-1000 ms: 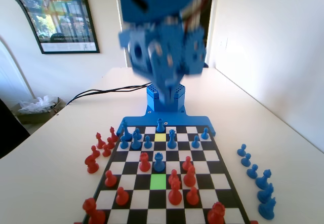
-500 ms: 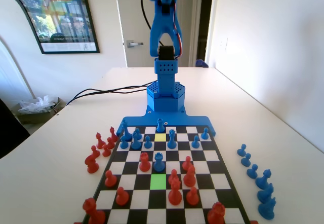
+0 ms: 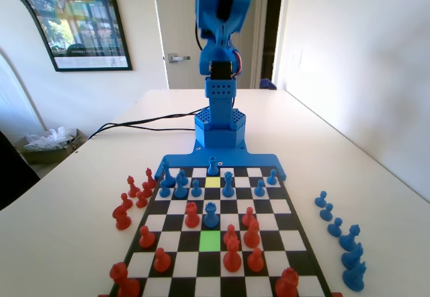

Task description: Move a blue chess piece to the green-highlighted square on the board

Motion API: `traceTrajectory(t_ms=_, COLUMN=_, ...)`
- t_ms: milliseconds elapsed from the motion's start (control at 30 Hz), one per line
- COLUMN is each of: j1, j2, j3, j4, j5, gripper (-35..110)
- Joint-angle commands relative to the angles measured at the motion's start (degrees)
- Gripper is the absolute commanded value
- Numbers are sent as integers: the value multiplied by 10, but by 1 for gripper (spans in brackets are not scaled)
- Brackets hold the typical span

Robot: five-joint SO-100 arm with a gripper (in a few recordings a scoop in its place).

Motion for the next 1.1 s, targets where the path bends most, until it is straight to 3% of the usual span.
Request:
traceTrajectory(t_ms=0, j1=9, j2=30, j3=3, j4=-11, j5=-1, gripper=2)
traceTrajectory(t_ms=1067, j1=18, j2=65, j3=4, j4=-18, j5=1, gripper=3)
